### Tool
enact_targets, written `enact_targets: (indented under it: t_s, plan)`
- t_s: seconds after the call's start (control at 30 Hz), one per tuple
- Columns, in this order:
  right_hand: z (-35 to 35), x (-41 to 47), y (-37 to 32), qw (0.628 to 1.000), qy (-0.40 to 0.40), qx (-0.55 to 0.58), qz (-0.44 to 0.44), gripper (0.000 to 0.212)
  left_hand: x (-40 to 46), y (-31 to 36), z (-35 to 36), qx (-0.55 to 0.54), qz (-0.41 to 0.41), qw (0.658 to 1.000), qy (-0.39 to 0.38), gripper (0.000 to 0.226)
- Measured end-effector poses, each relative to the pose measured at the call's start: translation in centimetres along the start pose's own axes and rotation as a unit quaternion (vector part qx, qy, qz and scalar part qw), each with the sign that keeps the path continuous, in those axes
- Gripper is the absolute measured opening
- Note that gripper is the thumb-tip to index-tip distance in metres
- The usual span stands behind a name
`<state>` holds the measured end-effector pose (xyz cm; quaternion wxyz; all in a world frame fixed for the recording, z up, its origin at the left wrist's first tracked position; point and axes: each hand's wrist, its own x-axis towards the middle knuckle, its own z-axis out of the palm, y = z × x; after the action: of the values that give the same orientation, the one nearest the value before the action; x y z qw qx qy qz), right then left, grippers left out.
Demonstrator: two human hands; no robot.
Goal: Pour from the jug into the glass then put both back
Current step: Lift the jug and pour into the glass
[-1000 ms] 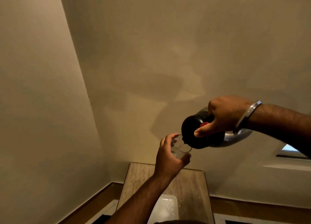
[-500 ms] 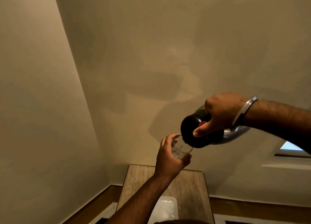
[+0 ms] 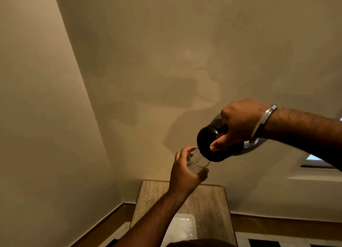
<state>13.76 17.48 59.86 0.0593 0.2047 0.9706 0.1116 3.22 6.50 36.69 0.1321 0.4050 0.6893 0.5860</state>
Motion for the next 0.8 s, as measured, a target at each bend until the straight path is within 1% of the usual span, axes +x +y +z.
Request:
enact_targets:
  t_s: [0.5,0.8]
  plan:
    - [-0.5,0.1,0.0,1.0,0.014,-0.026,0.003,0.064,0.5,-0.6,0.0,-0.004,-0.02,1.0,0.007,0.072]
    - [-0.8,0.2,-0.4,0.999,0.009,-0.038,0.015,0.063,1.1,-1.0,-0.1,-0.01,-0.025,1.0,-0.01,0.073]
